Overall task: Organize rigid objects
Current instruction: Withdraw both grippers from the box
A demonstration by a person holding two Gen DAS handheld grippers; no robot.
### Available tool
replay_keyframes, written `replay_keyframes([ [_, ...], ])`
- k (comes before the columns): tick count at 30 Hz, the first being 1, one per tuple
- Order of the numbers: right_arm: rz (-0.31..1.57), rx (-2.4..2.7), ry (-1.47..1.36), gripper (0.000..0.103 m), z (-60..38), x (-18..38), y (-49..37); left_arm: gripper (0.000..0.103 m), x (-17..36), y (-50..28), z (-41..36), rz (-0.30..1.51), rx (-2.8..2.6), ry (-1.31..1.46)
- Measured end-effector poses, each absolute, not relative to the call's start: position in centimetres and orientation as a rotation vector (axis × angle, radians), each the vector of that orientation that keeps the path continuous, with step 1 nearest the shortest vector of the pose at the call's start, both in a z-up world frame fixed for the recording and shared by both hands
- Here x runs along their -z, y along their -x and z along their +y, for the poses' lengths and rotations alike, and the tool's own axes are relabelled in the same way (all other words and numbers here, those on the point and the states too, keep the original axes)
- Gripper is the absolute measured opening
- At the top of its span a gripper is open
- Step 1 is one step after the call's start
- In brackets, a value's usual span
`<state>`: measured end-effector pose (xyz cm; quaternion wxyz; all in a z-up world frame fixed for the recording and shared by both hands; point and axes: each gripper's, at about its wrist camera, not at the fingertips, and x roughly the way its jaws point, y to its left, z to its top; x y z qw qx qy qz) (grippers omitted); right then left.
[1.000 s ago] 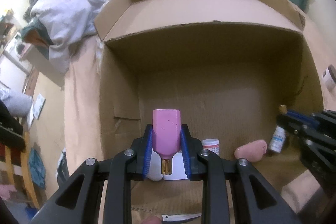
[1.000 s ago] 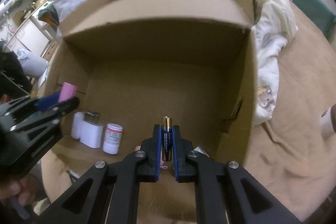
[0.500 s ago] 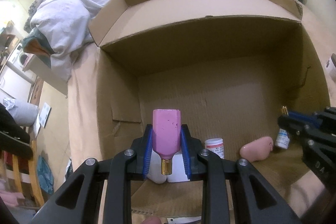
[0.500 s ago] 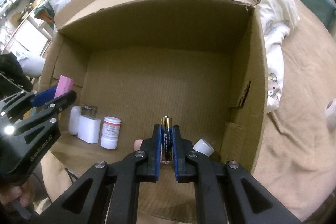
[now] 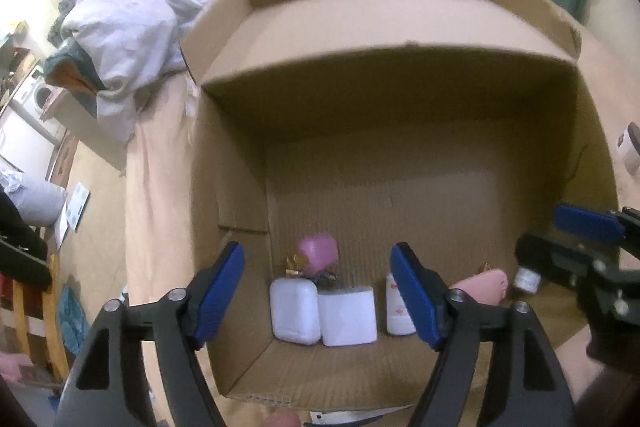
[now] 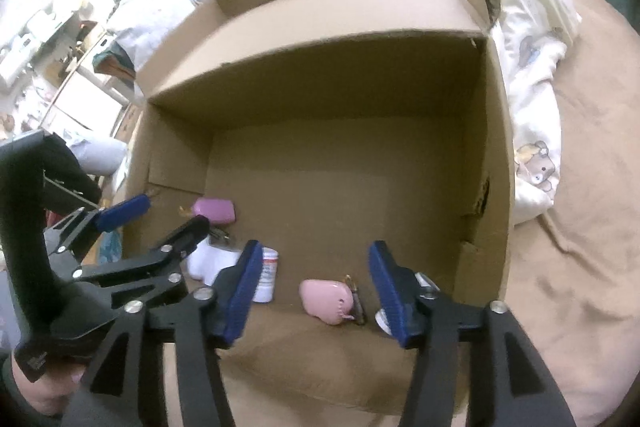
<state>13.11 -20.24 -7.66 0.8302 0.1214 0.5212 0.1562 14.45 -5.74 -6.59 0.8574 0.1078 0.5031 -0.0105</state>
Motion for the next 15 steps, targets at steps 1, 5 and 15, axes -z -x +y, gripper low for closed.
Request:
replay_keyframes([
  [1, 1.089, -0.333, -0.267, 0.073, -20.3, 7.3, -13.0, 0.084, 6.2, -14.4, -5.7, 1.041, 0.017, -0.221],
  [5, 1.016, -0.321, -0.312, 0.097, -20.9, 6.3, -12.7, 0.093, 5.3, -14.2, -5.5, 1.011, 0.016, -0.2],
  [15, 0.929, -0.264, -0.31, 0.103, -21.8, 5.0, -12.9, 0.101, 4.7, -14.1, -5.1, 1.006, 0.023, -0.15],
])
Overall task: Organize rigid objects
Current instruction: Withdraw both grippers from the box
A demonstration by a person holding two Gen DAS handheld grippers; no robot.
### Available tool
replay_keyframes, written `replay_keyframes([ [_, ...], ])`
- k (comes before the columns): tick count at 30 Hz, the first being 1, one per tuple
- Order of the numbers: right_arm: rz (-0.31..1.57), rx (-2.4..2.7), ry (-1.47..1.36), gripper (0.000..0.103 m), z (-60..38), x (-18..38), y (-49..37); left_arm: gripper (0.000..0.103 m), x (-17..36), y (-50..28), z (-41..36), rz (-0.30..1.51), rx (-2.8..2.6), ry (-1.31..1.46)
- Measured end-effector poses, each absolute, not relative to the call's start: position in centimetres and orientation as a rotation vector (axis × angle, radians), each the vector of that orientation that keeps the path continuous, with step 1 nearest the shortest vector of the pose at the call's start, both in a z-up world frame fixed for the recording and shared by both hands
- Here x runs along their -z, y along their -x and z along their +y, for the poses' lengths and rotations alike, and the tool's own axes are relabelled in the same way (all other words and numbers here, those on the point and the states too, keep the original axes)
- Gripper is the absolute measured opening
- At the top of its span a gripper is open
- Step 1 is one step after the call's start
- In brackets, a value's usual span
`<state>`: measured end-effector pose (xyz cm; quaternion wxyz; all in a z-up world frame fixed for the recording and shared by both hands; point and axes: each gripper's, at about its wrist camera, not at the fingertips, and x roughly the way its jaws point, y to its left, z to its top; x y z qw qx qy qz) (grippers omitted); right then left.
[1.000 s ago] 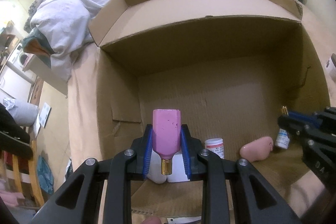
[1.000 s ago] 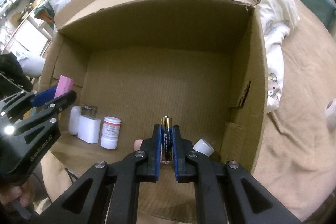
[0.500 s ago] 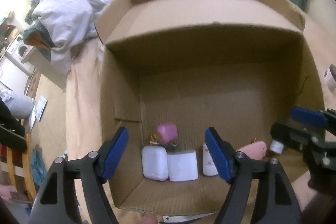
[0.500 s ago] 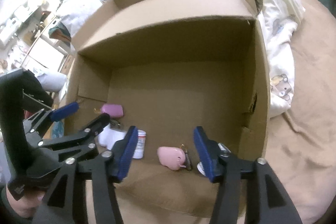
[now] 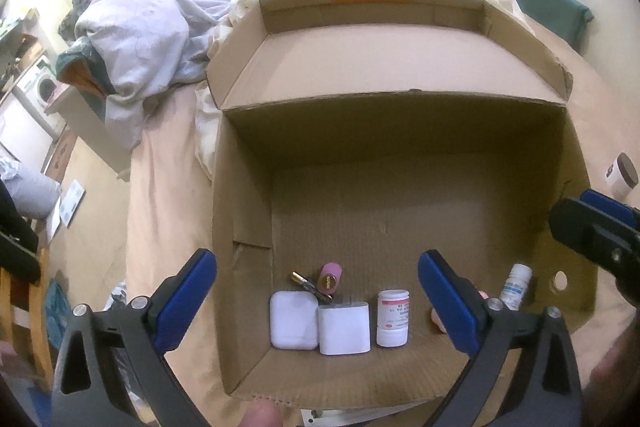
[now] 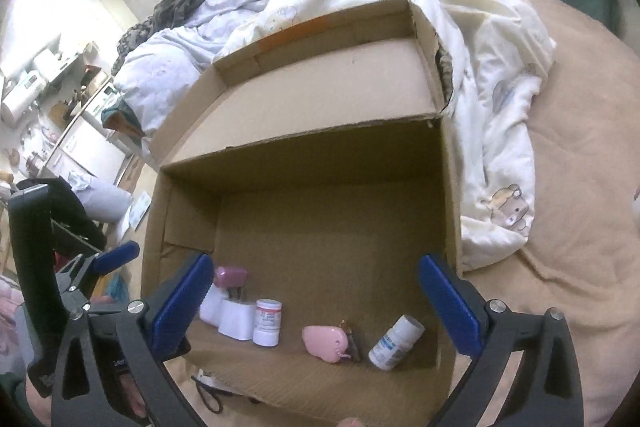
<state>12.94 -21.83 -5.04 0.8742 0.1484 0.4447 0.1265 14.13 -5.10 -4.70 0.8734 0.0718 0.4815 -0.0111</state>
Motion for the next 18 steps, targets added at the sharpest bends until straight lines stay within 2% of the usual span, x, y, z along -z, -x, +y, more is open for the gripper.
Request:
replay_keyframes([
  [18, 0.797, -0.233, -0.327, 0.103, -24.2, 1.2, -8.3, 0.101, -0.8, -10.1, -1.8, 1.006, 0.009, -0.049],
])
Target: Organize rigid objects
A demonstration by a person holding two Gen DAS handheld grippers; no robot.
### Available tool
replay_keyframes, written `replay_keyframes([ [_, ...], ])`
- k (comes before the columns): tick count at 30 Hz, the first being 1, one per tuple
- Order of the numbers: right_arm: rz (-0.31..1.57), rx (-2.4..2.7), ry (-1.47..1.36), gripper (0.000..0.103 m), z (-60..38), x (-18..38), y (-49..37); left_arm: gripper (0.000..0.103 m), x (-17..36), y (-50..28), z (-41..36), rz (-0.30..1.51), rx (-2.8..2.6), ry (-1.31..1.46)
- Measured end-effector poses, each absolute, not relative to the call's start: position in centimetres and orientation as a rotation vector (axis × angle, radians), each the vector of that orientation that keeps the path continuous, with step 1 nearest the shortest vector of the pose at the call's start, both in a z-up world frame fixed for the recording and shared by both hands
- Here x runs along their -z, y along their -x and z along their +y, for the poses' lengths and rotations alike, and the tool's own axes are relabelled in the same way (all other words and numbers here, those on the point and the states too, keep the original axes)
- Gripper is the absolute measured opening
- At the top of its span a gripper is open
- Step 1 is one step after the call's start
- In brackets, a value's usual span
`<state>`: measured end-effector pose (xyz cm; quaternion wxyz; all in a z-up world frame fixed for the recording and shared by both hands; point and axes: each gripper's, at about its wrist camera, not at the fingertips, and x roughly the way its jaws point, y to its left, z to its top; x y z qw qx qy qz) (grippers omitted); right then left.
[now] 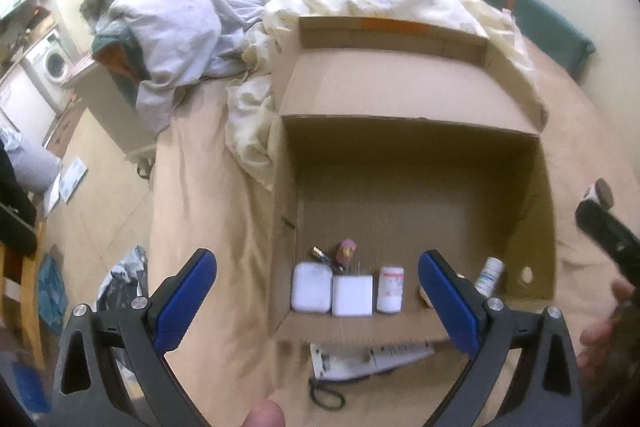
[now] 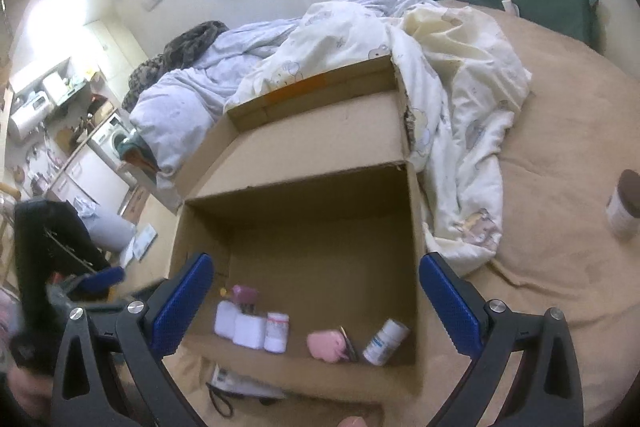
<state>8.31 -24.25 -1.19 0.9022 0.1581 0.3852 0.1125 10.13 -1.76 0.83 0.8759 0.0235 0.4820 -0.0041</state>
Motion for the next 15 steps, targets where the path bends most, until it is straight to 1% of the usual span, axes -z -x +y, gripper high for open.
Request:
replay_keyframes([
  [3, 0.785, -0.224, -0.312, 0.103, -24.7, 1.0, -6.9, 0.101, -1.8, -8.3, -0.7, 1.005, 0.002, -0.037],
  [7, 0.796, -0.224, -0.346, 0.103, -25.7, 1.2, -5.5, 0.101, -1.7, -6.2, 0.5, 1.027, 0.004, -0.011],
  [12, 0.881, -0.198, -0.334, 0.103, -25.8, 2.7, -4.2, 0.101, 1.1, -4.7, 1.5, 1.056, -0.011, -0.001],
  [15, 0.953, -0.189, -0.324, 0.103, -25.4, 4.2, -3.7, 0.101, 2.7, -5.0, 2.0, 1.138, -0.019, 0.071],
])
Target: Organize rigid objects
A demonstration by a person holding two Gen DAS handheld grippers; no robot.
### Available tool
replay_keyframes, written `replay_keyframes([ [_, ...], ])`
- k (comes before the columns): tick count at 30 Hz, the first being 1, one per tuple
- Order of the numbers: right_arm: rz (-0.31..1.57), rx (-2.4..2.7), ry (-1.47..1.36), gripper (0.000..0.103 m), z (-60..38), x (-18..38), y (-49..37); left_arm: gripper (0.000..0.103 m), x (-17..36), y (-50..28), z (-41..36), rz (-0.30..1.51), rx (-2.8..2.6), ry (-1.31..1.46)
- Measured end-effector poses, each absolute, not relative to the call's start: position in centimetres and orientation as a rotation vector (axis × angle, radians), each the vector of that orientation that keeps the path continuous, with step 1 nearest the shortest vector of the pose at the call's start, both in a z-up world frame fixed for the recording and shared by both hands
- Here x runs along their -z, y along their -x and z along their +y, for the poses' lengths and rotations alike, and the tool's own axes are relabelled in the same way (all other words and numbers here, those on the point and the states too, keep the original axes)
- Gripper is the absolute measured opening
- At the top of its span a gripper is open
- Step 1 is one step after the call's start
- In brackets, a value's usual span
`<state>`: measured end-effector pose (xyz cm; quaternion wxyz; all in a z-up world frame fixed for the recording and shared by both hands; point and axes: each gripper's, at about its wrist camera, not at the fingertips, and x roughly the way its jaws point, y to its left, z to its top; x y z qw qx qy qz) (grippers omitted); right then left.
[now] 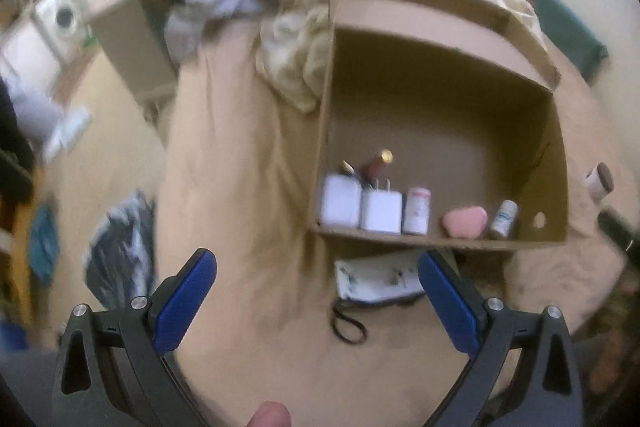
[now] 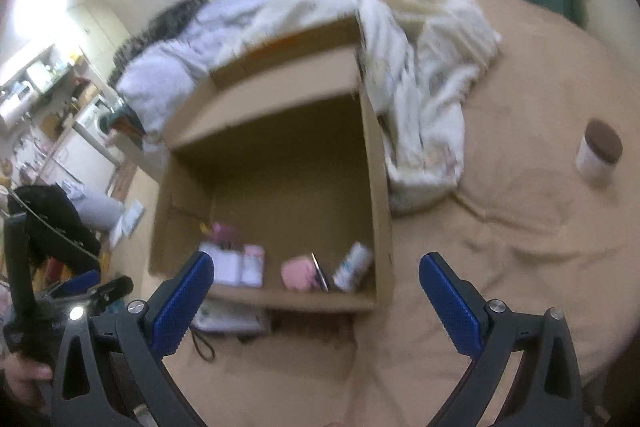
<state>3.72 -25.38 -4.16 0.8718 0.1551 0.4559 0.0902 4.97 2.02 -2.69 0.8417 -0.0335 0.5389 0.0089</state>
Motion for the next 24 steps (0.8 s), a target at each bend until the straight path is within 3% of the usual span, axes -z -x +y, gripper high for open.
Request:
replay_keyframes([
  [5, 1.163, -0.329, -0.431, 0.103, -23.6, 8.3, -4.4, 0.101, 2.4, -5.1, 1.2, 1.131, -0.012, 0.05],
  [11, 1.329, -0.336, -0.368, 0.103, -20.9, 12.5, -6.1, 0.101, 2.2, -5.2, 1.4, 1.142, 0.011, 0.085],
  [24, 1.414, -0.211, -0.453, 0.103, -21.1, 18.0, -9.3, 0.101, 2.3, -5.4, 2.2, 1.166, 0.0, 0.144],
])
